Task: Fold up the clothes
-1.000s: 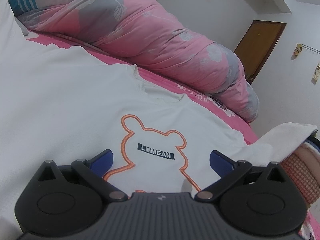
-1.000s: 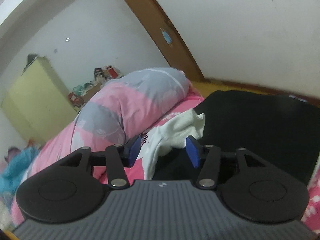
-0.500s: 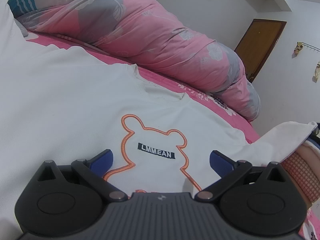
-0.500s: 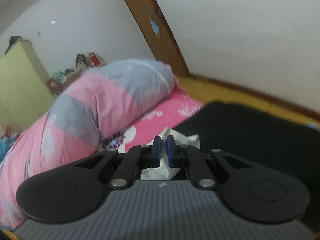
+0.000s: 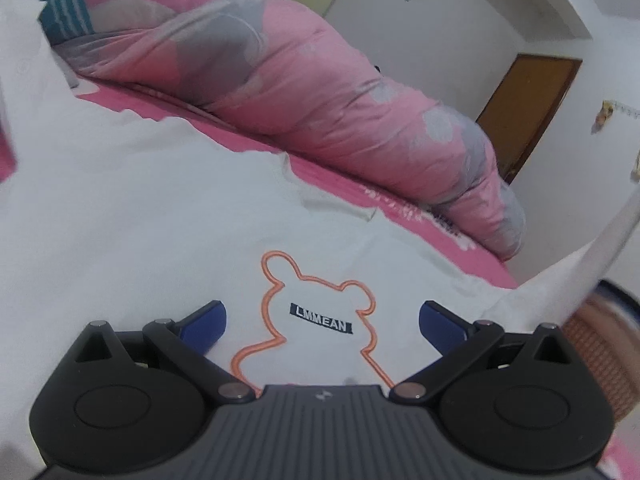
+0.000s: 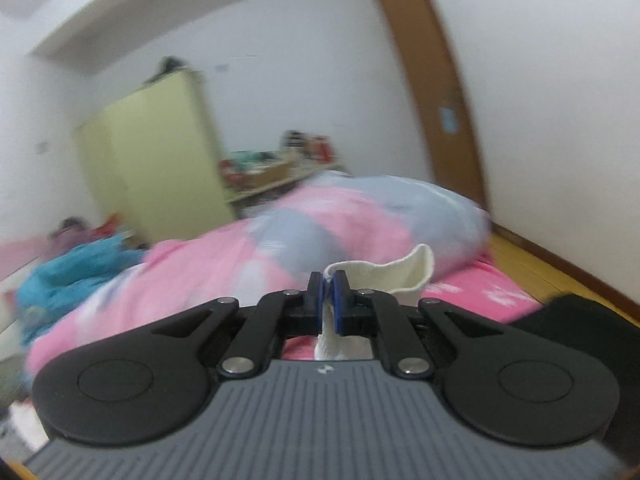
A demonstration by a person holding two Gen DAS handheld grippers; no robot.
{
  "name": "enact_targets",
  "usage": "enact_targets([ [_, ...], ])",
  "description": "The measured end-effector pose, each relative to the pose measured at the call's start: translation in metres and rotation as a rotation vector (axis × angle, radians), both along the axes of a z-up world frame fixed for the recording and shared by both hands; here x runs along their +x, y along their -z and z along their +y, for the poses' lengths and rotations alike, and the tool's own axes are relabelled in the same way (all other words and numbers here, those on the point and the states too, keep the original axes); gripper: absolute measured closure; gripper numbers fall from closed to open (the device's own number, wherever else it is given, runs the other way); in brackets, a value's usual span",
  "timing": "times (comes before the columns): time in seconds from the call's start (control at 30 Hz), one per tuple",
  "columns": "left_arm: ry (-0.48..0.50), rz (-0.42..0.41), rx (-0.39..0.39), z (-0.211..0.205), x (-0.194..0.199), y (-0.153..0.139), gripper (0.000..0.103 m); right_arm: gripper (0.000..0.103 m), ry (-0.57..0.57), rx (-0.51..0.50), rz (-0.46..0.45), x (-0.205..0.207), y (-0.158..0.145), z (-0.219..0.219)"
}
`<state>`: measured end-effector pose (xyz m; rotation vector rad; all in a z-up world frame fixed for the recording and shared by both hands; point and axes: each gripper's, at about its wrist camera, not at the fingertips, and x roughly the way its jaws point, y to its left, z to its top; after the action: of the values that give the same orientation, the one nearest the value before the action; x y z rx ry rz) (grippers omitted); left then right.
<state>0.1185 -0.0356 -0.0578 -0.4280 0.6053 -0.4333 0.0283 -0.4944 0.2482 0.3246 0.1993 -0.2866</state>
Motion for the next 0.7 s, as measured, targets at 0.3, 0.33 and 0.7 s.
enact_targets([
  [0.3,-0.025,0.037,0.012,0.063,-0.031,-0.028,0.0,0.1,-0.366,-0.082,0.022,0.079,-0.007,0.163],
  [0.33,-0.027,0.041,0.014,0.069,-0.034,-0.03,0.0,0.1,-0.406,-0.082,0.032,0.091,0.001,0.181],
  [0.7,-0.029,0.07,0.078,0.093,-0.057,-0.033,0.0,0.096,-0.673,0.126,0.262,0.164,0.142,0.276],
])
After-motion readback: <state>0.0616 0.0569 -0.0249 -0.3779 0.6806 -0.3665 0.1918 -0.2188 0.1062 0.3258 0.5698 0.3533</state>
